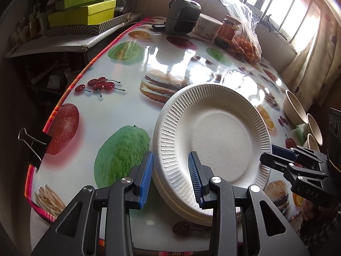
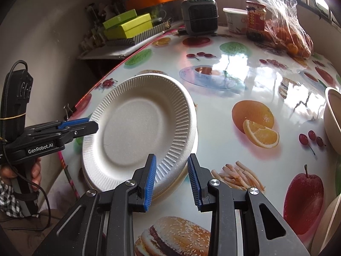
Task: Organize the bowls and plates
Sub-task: 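Lower the held white plates onto the plate stacks with both tools, then open both tools to release the plate rims onto the stacks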
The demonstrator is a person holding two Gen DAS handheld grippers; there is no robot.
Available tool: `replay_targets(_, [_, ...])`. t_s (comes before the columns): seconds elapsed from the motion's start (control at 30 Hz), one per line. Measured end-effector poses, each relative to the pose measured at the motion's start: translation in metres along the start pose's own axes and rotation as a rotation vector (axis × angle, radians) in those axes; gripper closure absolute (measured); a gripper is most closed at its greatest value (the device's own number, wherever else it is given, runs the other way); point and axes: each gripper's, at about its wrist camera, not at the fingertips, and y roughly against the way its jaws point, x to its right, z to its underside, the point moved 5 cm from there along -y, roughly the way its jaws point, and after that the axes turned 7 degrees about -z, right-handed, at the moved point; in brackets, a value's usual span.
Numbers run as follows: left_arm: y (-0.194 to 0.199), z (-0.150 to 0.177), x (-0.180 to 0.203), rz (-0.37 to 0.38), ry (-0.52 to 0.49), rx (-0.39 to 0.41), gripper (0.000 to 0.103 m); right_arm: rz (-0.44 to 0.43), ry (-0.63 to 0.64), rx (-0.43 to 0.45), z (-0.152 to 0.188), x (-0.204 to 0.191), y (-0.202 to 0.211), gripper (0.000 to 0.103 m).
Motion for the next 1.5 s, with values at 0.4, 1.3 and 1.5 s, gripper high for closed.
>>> replay_targets(0.4, [0.0006, 0.0008, -0.0007, -0.008, -0.001, -0.002, 0.068, 0.001, 0.000, -0.003, 0.0008, 0.0001, -0.0001, 0.071])
replay_targets(1.3, [0.0030, -0.0029, -0.0034, -0.015, 0.008, 0.020, 0.056, 0.036, 0.006, 0.006, 0.0021, 0.0041, 0.0006, 0.054])
replay_targets(1.5, [0.0062, -0.0063, -0.0092, -0.005, 0.023, 0.030, 0.051, 0.015, -0.017, 0.030, 0.0019, 0.0055, 0.0039, 0.046])
